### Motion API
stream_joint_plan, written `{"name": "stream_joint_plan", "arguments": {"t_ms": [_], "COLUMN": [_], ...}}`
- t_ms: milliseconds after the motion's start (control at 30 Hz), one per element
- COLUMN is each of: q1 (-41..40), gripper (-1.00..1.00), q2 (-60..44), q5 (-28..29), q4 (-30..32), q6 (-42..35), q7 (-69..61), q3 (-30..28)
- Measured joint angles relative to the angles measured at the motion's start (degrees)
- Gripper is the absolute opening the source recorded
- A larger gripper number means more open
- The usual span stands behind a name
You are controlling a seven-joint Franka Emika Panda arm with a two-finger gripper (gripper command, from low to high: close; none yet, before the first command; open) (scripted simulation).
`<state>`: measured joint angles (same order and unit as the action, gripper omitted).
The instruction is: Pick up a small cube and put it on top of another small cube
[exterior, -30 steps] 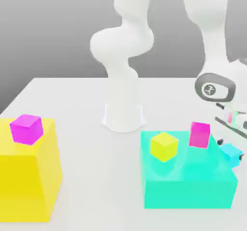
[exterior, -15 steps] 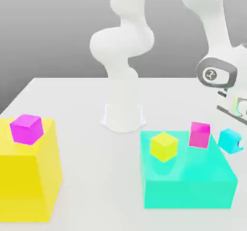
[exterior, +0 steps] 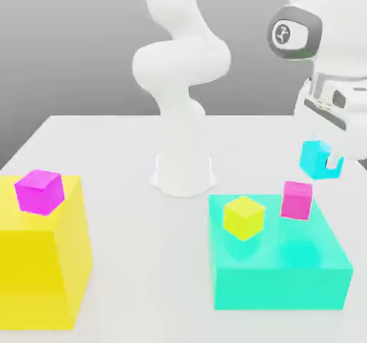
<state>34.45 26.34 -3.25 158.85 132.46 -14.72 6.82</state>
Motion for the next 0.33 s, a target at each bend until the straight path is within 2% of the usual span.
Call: {"name": "stream_joint_plan", "arguments": {"t_ms": [67, 200, 233, 333], "q1": [-0.3, -0.7, -0.8, -0.8], "gripper": [-1.00, -1.00, 1.00, 1.00], "q2": [0.8, -4.8, -5.9, -5.9], "q5": [-0.5, -0.7, -0.7, -0.7], "q4": [1.1, 3.9, 4.4, 4.4], "q6": [0.3, 8.8, 10.3, 10.3], "q7": [-0.3, -0.3, -0.3, -0.3], "q3": [-0.6, -0.3, -0.2, -0.2]}}
